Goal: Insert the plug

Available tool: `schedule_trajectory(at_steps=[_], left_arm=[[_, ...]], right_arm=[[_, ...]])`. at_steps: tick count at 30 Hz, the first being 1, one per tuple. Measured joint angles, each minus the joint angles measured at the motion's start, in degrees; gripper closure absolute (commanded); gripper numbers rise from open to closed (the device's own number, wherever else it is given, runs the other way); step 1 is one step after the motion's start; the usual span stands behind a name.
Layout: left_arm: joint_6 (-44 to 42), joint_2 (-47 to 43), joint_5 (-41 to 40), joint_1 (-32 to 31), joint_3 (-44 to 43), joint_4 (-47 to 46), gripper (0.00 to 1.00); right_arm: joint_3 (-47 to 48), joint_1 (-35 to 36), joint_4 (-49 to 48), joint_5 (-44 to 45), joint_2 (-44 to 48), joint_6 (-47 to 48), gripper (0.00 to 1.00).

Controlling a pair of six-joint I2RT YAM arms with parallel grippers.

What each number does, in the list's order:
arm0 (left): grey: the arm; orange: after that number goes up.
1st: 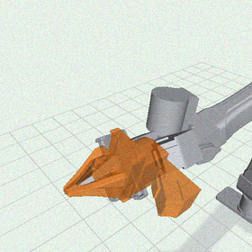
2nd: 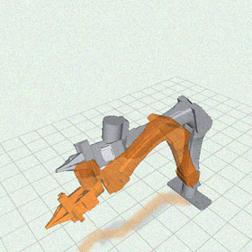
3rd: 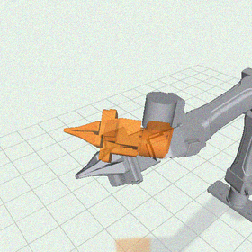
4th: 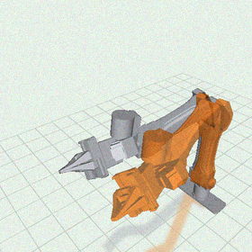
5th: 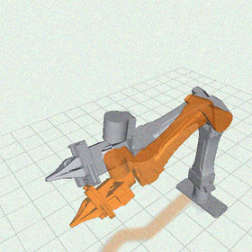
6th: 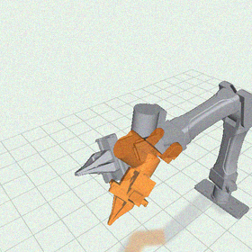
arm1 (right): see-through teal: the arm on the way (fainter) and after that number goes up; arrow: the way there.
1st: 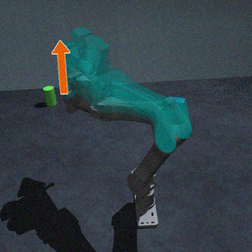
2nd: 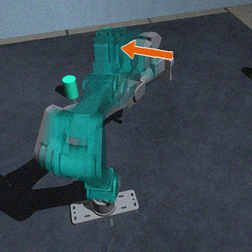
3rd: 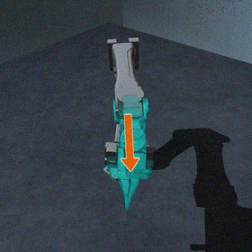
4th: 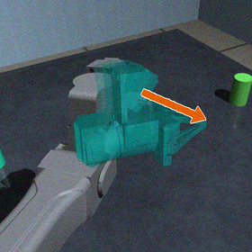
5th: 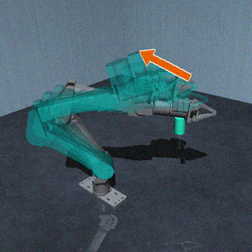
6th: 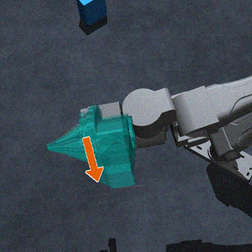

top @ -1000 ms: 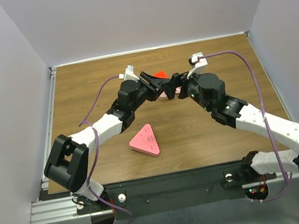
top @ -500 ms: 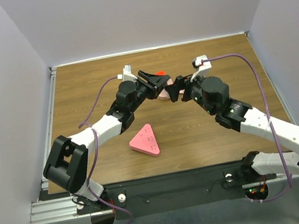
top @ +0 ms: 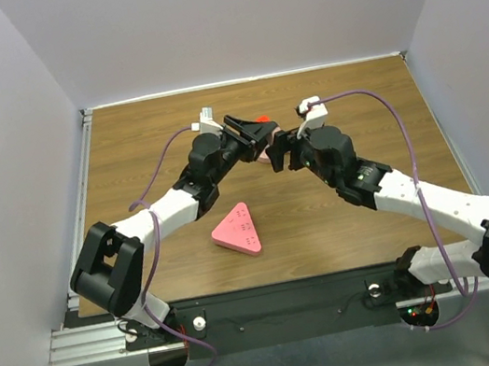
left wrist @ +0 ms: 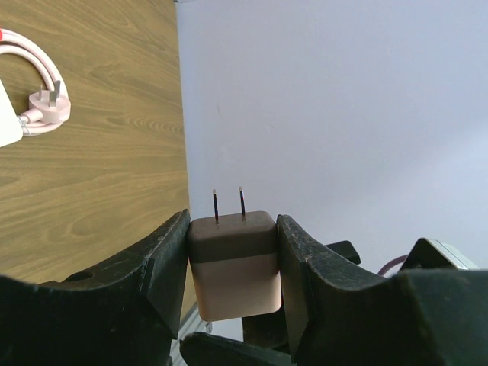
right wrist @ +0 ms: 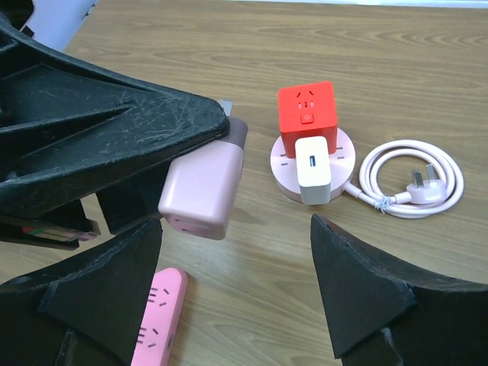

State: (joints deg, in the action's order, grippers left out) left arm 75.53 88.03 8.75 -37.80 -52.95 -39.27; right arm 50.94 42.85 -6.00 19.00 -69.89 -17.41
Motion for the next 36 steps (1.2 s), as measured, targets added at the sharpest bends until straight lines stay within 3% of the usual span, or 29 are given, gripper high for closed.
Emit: schedule_trajectory(at_steps=[10, 16, 22, 28, 29, 33, 34, 36], left_arm=[[2.1, -0.5, 0.9, 0.0, 1.6, -2.3, 1.0], [3.1, -0.5, 1.4, 0.0, 1.8, -3.1, 1.0], [3.5, -0.5, 1.6, -0.1, 1.8, -3.8, 1.0], [3.6, -0.5, 1.4, 0.0, 1.9, -3.3, 0.99], [3.7, -0.5, 1.4, 0.0, 2.0, -3.4, 0.9], [4.2, -0.5, 1.7, 0.0, 3.5, -5.7, 0.71], [4.4, -0.5, 1.9, 0.0, 3.8, -6.3, 0.6], [4.7, -0.5, 2.5, 0.0, 4.6, -7.7, 0.47]], right_arm=[[1.0, 0.0, -2.2, 1.9, -0.3, 2.4, 0.18], [1.2, 0.0, -4.3, 2.0, -0.6, 2.7, 0.25], [1.2, 0.0, -5.6, 1.3, -3.0, 2.6, 0.53], [1.5, 0.4, -6.4, 0.6, -3.8, 3.3, 0.92], [1.5, 0.4, -6.3, 0.6, -3.8, 3.5, 1.0], [1.5, 0.5, -5.9, 0.6, -3.6, 4.4, 1.0], [1.5, 0.7, -5.3, 0.7, -3.3, 4.9, 1.0], [1.5, 0.8, -4.6, 0.7, -2.8, 5.6, 1.0]])
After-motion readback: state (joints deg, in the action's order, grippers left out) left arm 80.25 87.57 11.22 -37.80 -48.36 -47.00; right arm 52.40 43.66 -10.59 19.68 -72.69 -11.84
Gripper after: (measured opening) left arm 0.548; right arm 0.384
